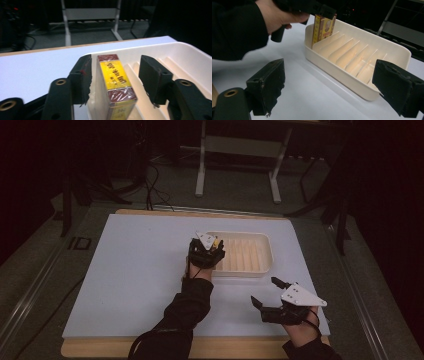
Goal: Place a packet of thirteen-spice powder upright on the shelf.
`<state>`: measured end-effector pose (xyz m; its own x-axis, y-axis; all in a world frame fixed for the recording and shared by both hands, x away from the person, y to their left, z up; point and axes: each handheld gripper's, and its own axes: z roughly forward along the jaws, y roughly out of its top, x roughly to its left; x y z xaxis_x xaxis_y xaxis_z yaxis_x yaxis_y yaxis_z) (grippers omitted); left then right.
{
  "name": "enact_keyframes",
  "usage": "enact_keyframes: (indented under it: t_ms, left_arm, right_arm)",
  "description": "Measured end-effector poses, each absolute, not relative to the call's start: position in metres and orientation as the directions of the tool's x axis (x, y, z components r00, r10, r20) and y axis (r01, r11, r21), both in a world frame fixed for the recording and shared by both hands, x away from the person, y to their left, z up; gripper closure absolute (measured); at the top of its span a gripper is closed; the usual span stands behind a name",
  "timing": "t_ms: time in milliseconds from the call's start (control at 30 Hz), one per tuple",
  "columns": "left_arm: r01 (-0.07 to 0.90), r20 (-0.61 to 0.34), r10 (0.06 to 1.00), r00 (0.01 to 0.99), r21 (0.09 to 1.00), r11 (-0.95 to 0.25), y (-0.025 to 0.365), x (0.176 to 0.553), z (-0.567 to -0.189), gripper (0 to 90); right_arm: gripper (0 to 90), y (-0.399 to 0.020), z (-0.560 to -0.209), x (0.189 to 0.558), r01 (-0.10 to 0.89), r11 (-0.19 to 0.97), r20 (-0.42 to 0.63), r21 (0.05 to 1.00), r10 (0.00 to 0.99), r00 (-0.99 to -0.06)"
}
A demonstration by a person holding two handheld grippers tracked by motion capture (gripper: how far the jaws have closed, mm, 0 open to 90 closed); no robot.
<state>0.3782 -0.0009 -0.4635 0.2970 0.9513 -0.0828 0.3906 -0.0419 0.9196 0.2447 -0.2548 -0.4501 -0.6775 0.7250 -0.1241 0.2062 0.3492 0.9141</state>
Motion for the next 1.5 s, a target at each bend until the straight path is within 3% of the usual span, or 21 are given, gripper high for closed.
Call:
enact_keyframes:
  t_ms: [167,233,467,567,1033,1267,1500]
  left_arm:
    - [0.415,-0.086,0.935,0.345,0.907,-0.069,0.001,0.375,-0.458,31.8]
    - [0.403,-0.051,0.925,0.376,0.908,-0.114,0.002,0.371,-0.455,21.3]
    - [0.373,-0.067,0.89,0.451,0.92,-0.12,0.011,0.356,-0.44,11.4]
    - [0.378,-0.09,0.863,0.498,0.918,-0.122,0.014,0.35,-0.436,2.5]
    - [0.348,-0.105,0.765,0.636,0.923,-0.163,0.029,0.32,-0.427,2.5]
    - [0.356,-0.161,0.678,0.717,0.921,-0.156,0.037,0.306,-0.427,2.6]
    - [0.297,-0.108,0.613,0.783,0.93,-0.216,0.047,0.288,-0.436,2.6]
  right_arm:
    - [11.1,-0.254,-0.451,0.245,0.21,0.349,-0.122,0.913,0.726,-0.677]
    - [11.1,-0.255,-0.45,0.245,0.209,0.351,-0.124,0.913,0.726,-0.677]
    - [11.1,-0.255,-0.451,0.245,0.216,0.35,-0.119,0.911,0.726,-0.677]
    - [11.1,-0.255,-0.452,0.246,0.217,0.349,-0.118,0.911,0.727,-0.677]
    - [11.1,-0.254,-0.452,0.246,0.222,0.348,-0.11,0.911,0.724,-0.681]
    - [11.1,-0.254,-0.453,0.246,0.223,0.35,-0.109,0.91,0.72,-0.685]
    - [11.1,-0.253,-0.454,0.246,0.223,0.353,-0.107,0.909,0.713,-0.693]
